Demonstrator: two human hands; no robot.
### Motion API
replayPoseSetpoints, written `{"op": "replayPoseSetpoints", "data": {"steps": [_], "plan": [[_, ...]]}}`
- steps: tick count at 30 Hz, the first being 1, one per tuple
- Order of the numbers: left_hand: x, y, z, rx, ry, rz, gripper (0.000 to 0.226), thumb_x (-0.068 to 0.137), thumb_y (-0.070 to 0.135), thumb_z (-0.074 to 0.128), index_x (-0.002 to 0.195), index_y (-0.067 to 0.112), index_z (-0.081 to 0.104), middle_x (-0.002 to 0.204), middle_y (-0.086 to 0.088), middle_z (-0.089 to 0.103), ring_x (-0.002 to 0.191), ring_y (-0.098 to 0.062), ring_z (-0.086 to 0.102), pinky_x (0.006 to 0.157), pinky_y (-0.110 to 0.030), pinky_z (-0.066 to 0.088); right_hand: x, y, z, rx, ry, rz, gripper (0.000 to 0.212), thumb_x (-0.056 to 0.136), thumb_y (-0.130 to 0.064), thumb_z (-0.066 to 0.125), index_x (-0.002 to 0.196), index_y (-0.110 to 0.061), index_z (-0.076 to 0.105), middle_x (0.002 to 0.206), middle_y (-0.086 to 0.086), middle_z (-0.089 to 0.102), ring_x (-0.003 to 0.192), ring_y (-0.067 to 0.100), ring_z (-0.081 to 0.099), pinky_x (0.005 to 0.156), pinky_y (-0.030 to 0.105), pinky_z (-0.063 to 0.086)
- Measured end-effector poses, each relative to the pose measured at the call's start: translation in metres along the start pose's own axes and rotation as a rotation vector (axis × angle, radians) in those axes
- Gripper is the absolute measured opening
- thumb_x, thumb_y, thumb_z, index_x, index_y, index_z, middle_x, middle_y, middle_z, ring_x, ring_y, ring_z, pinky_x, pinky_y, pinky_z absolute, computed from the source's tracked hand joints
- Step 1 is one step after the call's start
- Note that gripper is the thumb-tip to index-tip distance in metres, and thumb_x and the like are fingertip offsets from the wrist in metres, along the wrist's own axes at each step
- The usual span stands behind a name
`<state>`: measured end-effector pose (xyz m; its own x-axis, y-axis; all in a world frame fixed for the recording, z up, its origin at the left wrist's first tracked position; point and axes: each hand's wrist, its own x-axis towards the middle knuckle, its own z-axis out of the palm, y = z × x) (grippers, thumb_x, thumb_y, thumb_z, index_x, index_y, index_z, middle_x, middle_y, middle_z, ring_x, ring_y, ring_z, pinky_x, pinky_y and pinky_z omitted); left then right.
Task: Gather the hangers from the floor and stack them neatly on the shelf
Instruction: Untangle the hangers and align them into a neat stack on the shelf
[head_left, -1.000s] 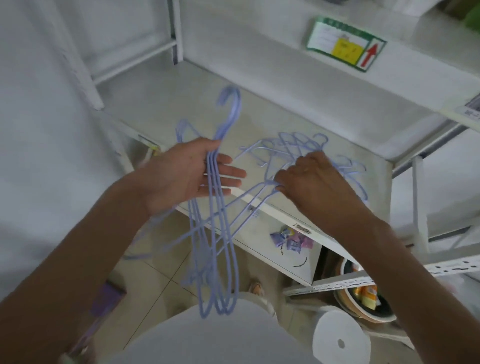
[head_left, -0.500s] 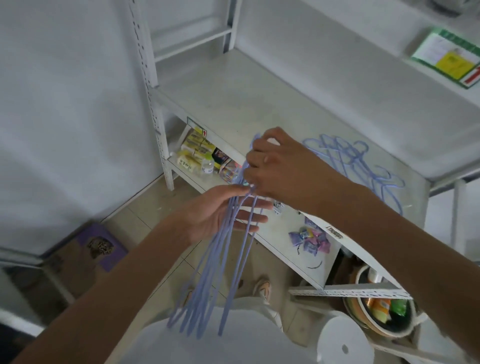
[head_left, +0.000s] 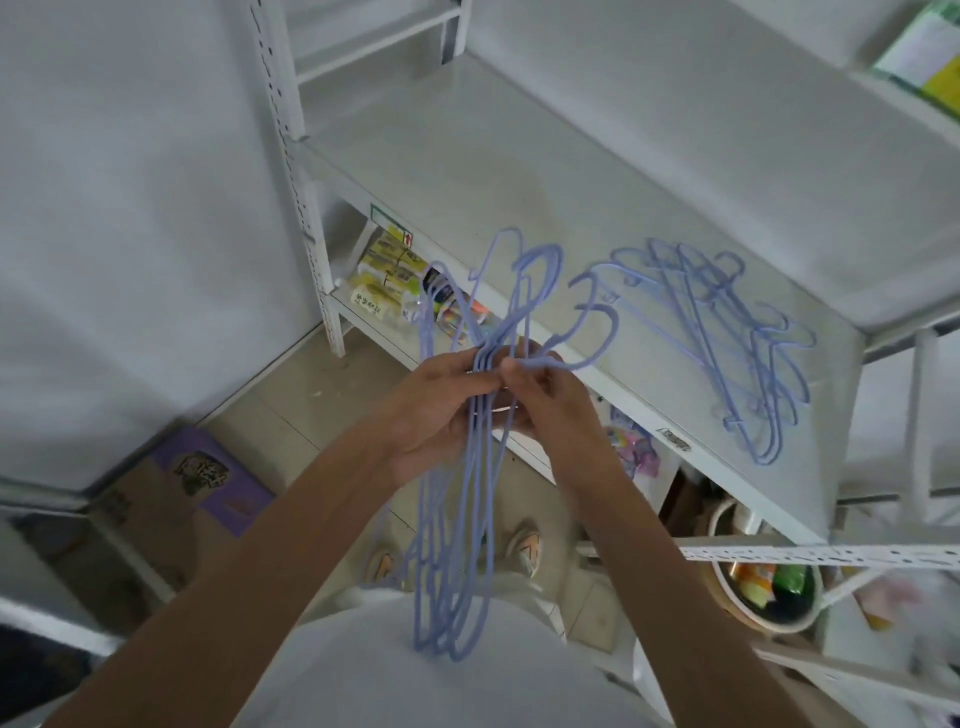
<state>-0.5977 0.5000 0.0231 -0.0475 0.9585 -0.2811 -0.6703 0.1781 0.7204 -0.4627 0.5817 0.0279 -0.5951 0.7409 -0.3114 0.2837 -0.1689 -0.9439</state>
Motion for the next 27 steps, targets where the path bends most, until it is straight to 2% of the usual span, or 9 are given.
{"op": "replayPoseSetpoints", "data": {"steps": [3, 8, 12, 14, 16, 18, 22, 25, 27], "plan": [[-0.003, -0.001, -0.003, 0.198, 0.115, 0.007, 0.03, 0.105, 0.011, 0.055, 0.13, 0.002, 0.068, 0.121, -0.018, 0.075, 0.112, -0.03, 0.073, 0.097, -0.042, 0.059, 0.002, 0.006, 0.004, 0.089, -0.046, -0.01, 0.03, 0.101, -0.034, 0.065, 0.116, -0.01, 0.075, 0.106, 0.014, 0.08, 0.097, 0.031, 0.078, 0.084, 0.036, 0.064], [-0.003, 0.002, -0.006, 0.48, 0.223, 0.008, 0.021, 0.101, 0.018, 0.063, 0.115, 0.011, 0.078, 0.101, -0.014, 0.081, 0.096, -0.027, 0.079, 0.085, -0.032, 0.062, 0.006, 0.008, 0.002, 0.102, -0.047, 0.038, 0.036, 0.103, -0.031, 0.061, 0.111, -0.001, 0.077, 0.106, 0.022, 0.078, 0.098, 0.036, 0.077, 0.097, 0.051, 0.059], [0.002, 0.012, -0.011, 0.404, 0.228, -0.038, 0.022, 0.103, 0.009, 0.057, 0.118, 0.006, 0.073, 0.107, -0.011, 0.081, 0.098, -0.025, 0.079, 0.085, -0.038, 0.064, 0.015, 0.0, -0.003, 0.426, 0.054, 0.129, 0.031, 0.102, -0.027, 0.063, 0.083, -0.013, 0.083, 0.097, 0.015, 0.08, 0.088, 0.029, 0.079, 0.077, 0.04, 0.065], [0.004, 0.02, -0.019, 0.42, 0.174, -0.096, 0.024, 0.105, 0.01, 0.054, 0.121, 0.005, 0.071, 0.112, -0.011, 0.08, 0.102, -0.027, 0.077, 0.087, -0.04, 0.064, 0.019, -0.002, -0.012, 0.507, 0.071, 0.167, 0.031, 0.1, -0.027, 0.065, 0.078, -0.011, 0.08, 0.094, 0.014, 0.08, 0.089, 0.029, 0.08, 0.073, 0.037, 0.064], [0.006, 0.027, -0.027, 0.421, 0.142, -0.123, 0.024, 0.105, 0.01, 0.054, 0.121, 0.003, 0.07, 0.112, -0.013, 0.079, 0.103, -0.029, 0.077, 0.085, -0.038, 0.064, 0.023, -0.006, -0.024, 0.49, 0.026, 0.149, 0.032, 0.103, -0.025, 0.061, 0.081, -0.012, 0.08, 0.095, 0.013, 0.08, 0.094, 0.03, 0.079, 0.076, 0.037, 0.064], [0.009, 0.028, -0.03, 0.391, 0.117, -0.136, 0.024, 0.105, 0.01, 0.053, 0.119, 0.001, 0.07, 0.112, -0.015, 0.079, 0.103, -0.031, 0.077, 0.081, -0.035, 0.064, 0.027, -0.013, -0.036, 0.508, -0.03, 0.124, 0.032, 0.108, -0.023, 0.052, 0.09, -0.012, 0.077, 0.094, 0.008, 0.08, 0.089, 0.024, 0.078, 0.076, 0.035, 0.063], [0.023, 0.012, -0.023, 0.363, 0.097, -0.168, 0.024, 0.106, 0.01, 0.053, 0.12, -0.001, 0.069, 0.113, -0.017, 0.078, 0.104, -0.032, 0.077, 0.081, -0.033, 0.064, 0.031, -0.03, -0.047, 0.722, -0.094, 0.129, 0.025, 0.111, -0.026, 0.044, 0.097, -0.014, 0.062, 0.073, -0.004, 0.057, 0.056, 0.01, 0.053, 0.056, 0.023, 0.051], [0.031, 0.003, -0.02, 0.314, 0.122, -0.178, 0.024, 0.106, 0.009, 0.051, 0.119, -0.003, 0.068, 0.112, -0.018, 0.078, 0.101, -0.032, 0.077, 0.076, -0.03, 0.063, 0.031, -0.035, -0.051, 0.767, -0.111, 0.104, 0.029, 0.113, -0.027, 0.039, 0.095, -0.014, 0.057, 0.067, -0.006, 0.041, 0.047, 0.006, 0.038, 0.046, 0.019, 0.038], [0.032, 0.003, -0.021, 0.278, 0.133, -0.181, 0.024, 0.106, 0.008, 0.049, 0.118, -0.002, 0.068, 0.112, -0.019, 0.078, 0.1, -0.032, 0.077, 0.074, -0.029, 0.063, 0.03, -0.034, -0.057, 0.734, -0.104, 0.107, 0.028, 0.112, -0.025, 0.039, 0.096, -0.012, 0.059, 0.07, -0.004, 0.045, 0.046, 0.006, 0.038, 0.043, 0.018, 0.036]]}}
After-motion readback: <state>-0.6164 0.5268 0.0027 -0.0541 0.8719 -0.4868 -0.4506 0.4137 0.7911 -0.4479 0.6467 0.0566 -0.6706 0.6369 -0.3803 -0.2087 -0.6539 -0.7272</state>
